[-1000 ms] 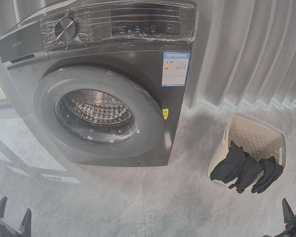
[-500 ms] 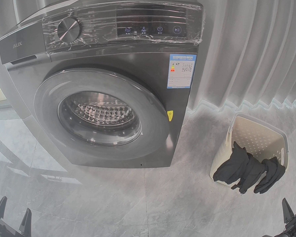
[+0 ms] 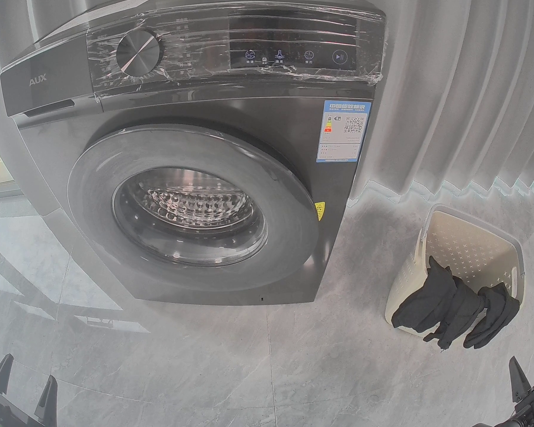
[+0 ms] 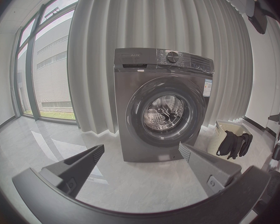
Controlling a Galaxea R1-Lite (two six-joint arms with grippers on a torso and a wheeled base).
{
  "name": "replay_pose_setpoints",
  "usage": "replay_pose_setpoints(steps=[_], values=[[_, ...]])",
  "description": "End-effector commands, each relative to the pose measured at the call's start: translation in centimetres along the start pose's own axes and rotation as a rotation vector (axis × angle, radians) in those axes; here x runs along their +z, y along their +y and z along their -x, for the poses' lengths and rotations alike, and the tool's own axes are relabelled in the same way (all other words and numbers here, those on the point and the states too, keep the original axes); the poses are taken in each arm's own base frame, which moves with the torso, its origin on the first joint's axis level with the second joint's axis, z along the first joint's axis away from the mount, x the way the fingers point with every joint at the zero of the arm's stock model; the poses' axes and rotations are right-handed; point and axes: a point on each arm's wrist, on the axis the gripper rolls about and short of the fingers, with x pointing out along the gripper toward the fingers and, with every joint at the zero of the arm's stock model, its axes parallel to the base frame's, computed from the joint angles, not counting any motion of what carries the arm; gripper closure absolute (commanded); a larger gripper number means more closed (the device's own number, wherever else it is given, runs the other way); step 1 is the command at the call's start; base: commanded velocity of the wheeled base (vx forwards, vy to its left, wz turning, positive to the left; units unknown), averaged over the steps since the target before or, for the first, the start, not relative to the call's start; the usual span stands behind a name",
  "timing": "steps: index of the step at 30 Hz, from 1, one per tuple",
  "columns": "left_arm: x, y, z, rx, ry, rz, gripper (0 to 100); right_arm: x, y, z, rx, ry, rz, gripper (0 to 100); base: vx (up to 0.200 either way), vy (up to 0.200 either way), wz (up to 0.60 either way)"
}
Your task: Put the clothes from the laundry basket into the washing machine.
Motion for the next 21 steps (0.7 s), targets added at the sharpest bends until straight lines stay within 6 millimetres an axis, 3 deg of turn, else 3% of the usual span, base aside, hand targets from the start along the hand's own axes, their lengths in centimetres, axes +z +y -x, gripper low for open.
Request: replay_pose_setpoints(steps=[1, 9, 21], values=[[-0.52, 0.01, -0.03, 0.001, 0.005, 0.001, 0, -0.38, 0.00, -0.02, 0.001, 0.002, 0.000, 0, 0.000, 0.200, 0.00], [-0.52, 0.01, -0.03, 0.001, 0.005, -0.001, 0, -0.38, 0.00, -0.02, 0.001, 0.002, 0.000, 0, 0.000, 0.200, 0.00], [-0.52, 0.01, -0.03, 0.001, 0.005, -0.001, 0, -0.38, 0.00, -0.02, 0.001, 0.002, 0.000, 0, 0.000, 0.000, 0.00]])
